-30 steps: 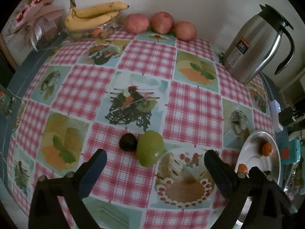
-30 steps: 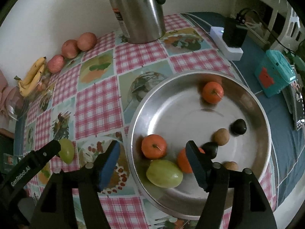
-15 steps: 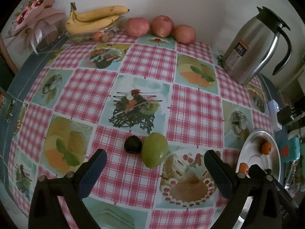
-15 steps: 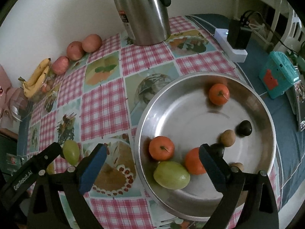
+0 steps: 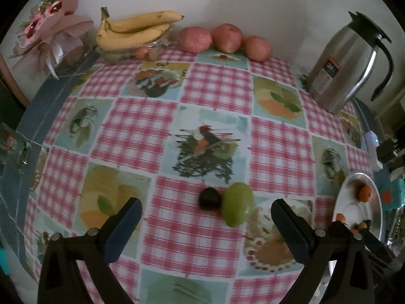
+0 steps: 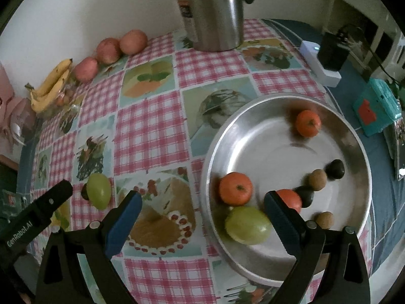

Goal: Organize fruits
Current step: 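Move both tools back toward the dark plum and the small green fruit, then grasp the dark plum with left tool while right tool grasps the small green fruit, then carry the plum in left tool and green fruit in right tool over the steel plate, then open left tool to drop the plum while right tool drops the green fruit into the plate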

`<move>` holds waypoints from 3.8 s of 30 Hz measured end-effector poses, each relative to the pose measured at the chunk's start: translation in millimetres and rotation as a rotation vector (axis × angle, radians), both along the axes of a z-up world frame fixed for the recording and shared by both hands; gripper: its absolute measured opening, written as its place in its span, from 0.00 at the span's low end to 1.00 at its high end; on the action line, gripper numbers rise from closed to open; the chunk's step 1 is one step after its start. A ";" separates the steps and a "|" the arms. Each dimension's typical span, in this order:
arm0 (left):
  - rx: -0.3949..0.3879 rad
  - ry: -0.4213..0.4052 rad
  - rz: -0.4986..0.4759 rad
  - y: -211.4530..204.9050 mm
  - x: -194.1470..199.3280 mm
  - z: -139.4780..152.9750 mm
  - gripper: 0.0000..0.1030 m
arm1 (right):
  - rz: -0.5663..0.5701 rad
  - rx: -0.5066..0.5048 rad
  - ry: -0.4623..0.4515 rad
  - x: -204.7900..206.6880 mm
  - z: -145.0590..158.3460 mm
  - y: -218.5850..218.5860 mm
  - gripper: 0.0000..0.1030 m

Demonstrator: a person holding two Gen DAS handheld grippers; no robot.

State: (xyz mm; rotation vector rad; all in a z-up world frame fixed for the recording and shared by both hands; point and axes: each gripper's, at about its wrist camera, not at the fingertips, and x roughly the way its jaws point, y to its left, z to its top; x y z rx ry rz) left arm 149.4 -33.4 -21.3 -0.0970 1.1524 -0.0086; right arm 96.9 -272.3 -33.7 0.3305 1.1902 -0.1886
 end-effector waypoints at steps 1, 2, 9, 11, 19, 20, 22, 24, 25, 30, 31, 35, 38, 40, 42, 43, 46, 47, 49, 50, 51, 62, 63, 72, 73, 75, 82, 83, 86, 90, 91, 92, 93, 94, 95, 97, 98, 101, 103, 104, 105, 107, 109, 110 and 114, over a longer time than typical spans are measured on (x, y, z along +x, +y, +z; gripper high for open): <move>0.001 0.001 0.008 4.8 1.0 -0.1 1.00 | 0.006 -0.001 0.003 1.1 -0.2 3.3 0.94; -0.002 0.004 0.015 9.9 2.1 -0.7 1.00 | 0.013 -0.001 0.004 2.4 0.1 7.1 0.94; -0.067 0.060 0.072 42.3 10.6 -15.5 1.00 | 0.095 0.023 0.002 16.8 0.9 47.1 0.94; -0.089 0.079 0.080 48.3 13.1 -22.2 1.00 | 0.130 0.052 0.008 22.7 -3.7 61.4 0.94; -0.147 0.126 0.155 71.8 23.4 -42.6 1.00 | 0.219 0.072 0.013 44.4 -23.5 100.6 0.94; -0.154 0.130 0.166 75.3 24.7 -44.7 1.00 | 0.230 0.084 0.012 46.3 -26.0 105.0 0.94; -0.169 0.140 0.188 82.0 26.5 -48.7 1.00 | 0.246 0.102 0.009 49.8 -30.4 111.9 0.90; -0.179 0.144 0.204 86.9 27.7 -51.1 1.00 | 0.258 0.108 0.011 53.1 -34.1 117.4 0.79; -0.182 0.145 0.209 88.6 28.3 -51.7 1.00 | 0.262 0.113 0.014 54.8 -36.3 119.5 0.70; -0.205 0.146 0.208 90.6 29.8 -53.1 1.00 | 0.286 0.161 0.049 61.7 -51.6 129.4 0.52; -0.209 0.149 0.206 90.0 29.6 -53.8 1.00 | 0.288 0.168 0.050 62.3 -53.1 130.6 0.50; -0.227 0.157 0.199 86.4 30.9 -56.0 1.00 | 0.288 0.195 0.037 63.0 -52.8 131.4 0.47; -0.238 0.157 0.186 82.9 32.1 -56.5 1.00 | 0.287 0.201 0.034 62.8 -52.4 130.1 0.41; -0.242 0.159 0.170 79.2 33.3 -57.1 0.99 | 0.280 0.221 0.027 62.4 -51.4 125.4 0.39; -0.256 0.164 0.156 74.5 34.0 -58.4 0.97 | 0.269 0.247 0.028 61.3 -52.1 119.1 0.39; -0.272 0.168 0.149 72.8 33.8 -59.7 0.95 | 0.265 0.246 0.032 61.1 -52.5 117.1 0.39; -0.298 0.184 0.114 62.2 33.9 -63.3 0.86 | 0.251 0.267 0.032 58.6 -53.5 107.7 0.39; -0.298 0.188 0.100 57.9 33.4 -64.0 0.81 | 0.244 0.263 0.031 57.5 -52.7 104.1 0.39; -0.304 0.200 0.072 49.3 34.0 -66.9 0.73 | 0.234 0.258 0.026 54.7 -51.0 96.6 0.39; -0.308 0.207 0.058 45.0 34.3 -68.8 0.68 | 0.224 0.264 0.024 53.2 -50.6 91.8 0.39; -0.304 0.205 0.046 40.9 34.1 -68.7 0.65 | 0.215 0.271 0.022 51.6 -50.6 87.0 0.39; -0.319 0.187 -0.004 21.4 30.2 -61.8 0.28 | 0.190 0.296 -0.008 41.7 -39.7 66.9 0.39; -0.318 0.181 -0.005 21.8 28.5 -59.3 0.28 | 0.192 0.296 -0.011 40.2 -37.9 65.4 0.39; -0.342 0.117 -0.069 -4.2 23.2 -28.9 0.28 | 0.183 0.303 -0.069 29.7 -18.6 53.2 0.39; -0.347 0.113 -0.083 -9.4 21.0 -25.8 0.28 | 0.178 0.297 -0.073 27.9 -16.6 50.0 0.39; -0.356 0.104 -0.105 -20.8 18.1 -21.1 0.28 | 0.161 0.283 -0.081 23.5 -13.1 40.8 0.39; -0.374 0.105 -0.216 -70.3 2.2 -10.4 0.28 | 0.036 0.266 -0.113 4.4 -4.7 -10.9 0.39; -0.373 0.109 -0.239 -79.4 -1.0 -10.0 0.28 | 0.008 0.262 -0.118 0.4 -3.2 -21.1 0.39; -0.372 0.127 -0.311 -106.1 -10.9 -10.3 0.28 | -0.075 0.187 -0.111 -10.6 -0.4 -47.9 0.39; -0.356 0.147 -0.394 -136.7 -23.9 -12.4 0.28 | -0.163 0.168 -0.091 -26.5 -5.9 -79.3 0.39; -0.349 0.151 -0.409 -142.9 -26.5 -13.3 0.28 | -0.177 0.164 -0.084 -29.4 -7.7 -84.8 0.39; -0.341 0.155 -0.424 -148.4 -29.2 -14.3 0.28 | -0.188 0.164 -0.077 -32.5 -10.0 -89.8 0.39; -0.336 0.159 -0.432 -151.8 -31.2 -15.4 0.28 | -0.196 0.169 -0.069 -35.0 -12.8 -93.8 0.39; -0.332 0.163 -0.439 -155.2 -32.4 -17.0 0.28 | -0.199 0.175 -0.062 -36.6 -15.4 -95.8 0.39; -0.329 0.167 -0.443 -158.8 -32.8 -19.4 0.28 | -0.203 0.185 -0.060 -37.6 -18.1 -96.5 0.40; -0.329 0.176 -0.441 -163.3 -31.3 -24.3 0.28 | -0.206 0.191 -0.056 -38.9 -18.9 -97.5 0.40; -0.332 0.181 -0.437 -163.7 -30.3 -26.9 0.28 | -0.208 0.190 -0.059 -38.9 -17.9 -97.3 0.40; -0.352 0.207 -0.425 -162.6 -28.4 -34.1 0.30 | -0.209 0.189 -0.072 -39.2 -15.1 -97.0 0.40; -0.359 0.209 -0.420 -161.3 -27.4 -34.3 0.31 | -0.203 0.187 -0.076 -39.0 -13.5 -96.1 0.40; -0.362 0.207 -0.417 -159.8 -27.0 -33.7 0.35 | -0.200 0.181 -0.075 -38.7 -12.8 -95.1 0.40; -0.356 0.206 -0.414 -158.2 -27.2 -32.9 0.40 | -0.197 0.176 -0.073 -37.7 -12.5 -93.5 0.40; -0.357 0.206 -0.405 -154.2 -28.1 -31.9 0.45 | -0.198 0.176 -0.079 -38.6 -10.9 -92.7 0.40; -0.376 0.212 -0.393 -148.7 -30.0 -31.7 0.48 | -0.203 0.178 -0.088 -40.7 -8.4 -93.1 0.42; -0.382 0.212 -0.388 -144.8 -31.9 -30.9 0.49 | -0.206 0.177 -0.093 -42.6 -7.1 -92.9 0.45; -0.289 0.166 -0.327 -122.6 -38.1 -24.0 0.67 | -0.201 0.164 -0.091 -49.4 -3.8 -87.2 0.48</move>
